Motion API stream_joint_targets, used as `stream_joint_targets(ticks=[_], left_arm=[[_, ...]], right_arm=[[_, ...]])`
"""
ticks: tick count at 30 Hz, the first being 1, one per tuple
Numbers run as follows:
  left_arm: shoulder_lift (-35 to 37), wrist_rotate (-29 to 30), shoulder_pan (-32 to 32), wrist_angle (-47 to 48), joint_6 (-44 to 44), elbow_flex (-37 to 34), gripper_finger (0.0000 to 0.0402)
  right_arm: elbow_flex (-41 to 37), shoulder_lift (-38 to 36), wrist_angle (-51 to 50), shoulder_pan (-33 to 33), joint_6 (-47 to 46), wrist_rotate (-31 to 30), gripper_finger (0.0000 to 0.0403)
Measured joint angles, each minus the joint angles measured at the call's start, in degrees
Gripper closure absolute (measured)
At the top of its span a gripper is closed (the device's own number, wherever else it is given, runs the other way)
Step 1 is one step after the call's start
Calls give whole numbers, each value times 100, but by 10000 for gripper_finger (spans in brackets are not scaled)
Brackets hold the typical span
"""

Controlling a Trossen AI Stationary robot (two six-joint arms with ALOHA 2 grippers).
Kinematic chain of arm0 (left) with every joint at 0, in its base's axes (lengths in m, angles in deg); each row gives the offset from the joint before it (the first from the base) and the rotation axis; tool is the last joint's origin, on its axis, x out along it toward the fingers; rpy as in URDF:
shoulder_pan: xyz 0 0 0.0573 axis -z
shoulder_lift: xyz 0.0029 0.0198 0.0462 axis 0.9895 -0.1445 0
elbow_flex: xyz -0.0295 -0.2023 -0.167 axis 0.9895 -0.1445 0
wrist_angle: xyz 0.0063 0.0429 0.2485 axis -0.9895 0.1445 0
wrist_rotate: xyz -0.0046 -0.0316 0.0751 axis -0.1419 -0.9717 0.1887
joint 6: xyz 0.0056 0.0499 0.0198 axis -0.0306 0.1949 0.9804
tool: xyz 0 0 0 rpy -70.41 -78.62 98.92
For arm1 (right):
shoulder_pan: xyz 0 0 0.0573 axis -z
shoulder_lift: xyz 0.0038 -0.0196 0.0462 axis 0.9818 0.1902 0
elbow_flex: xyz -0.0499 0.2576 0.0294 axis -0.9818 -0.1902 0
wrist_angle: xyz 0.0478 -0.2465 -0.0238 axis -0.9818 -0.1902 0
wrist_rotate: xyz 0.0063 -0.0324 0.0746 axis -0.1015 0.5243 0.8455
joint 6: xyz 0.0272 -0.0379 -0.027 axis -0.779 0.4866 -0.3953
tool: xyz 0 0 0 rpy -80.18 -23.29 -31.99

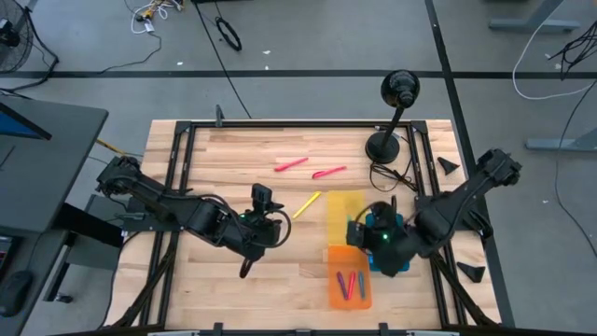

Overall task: Pick & Place Markers
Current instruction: Put the green pen into the orange bin

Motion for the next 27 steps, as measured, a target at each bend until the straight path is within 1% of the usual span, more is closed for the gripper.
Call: stream_joint_targets(ticks=[3, 12, 19, 27], left_arm=[[0, 0, -2, 74, 3, 0, 186], [0, -63, -79, 151, -16, 0, 186], [0, -468, -207, 201, -26, 0, 186], [0, -644, -318, 212, -30, 0, 186]], right_arm=[[0, 142, -102, -180, -407, 11, 385], [0, 706, 44, -383, -494, 384, 385], [0, 1244, 418, -546, -507, 522, 385], [0, 1798, 732, -756, -509, 706, 385]])
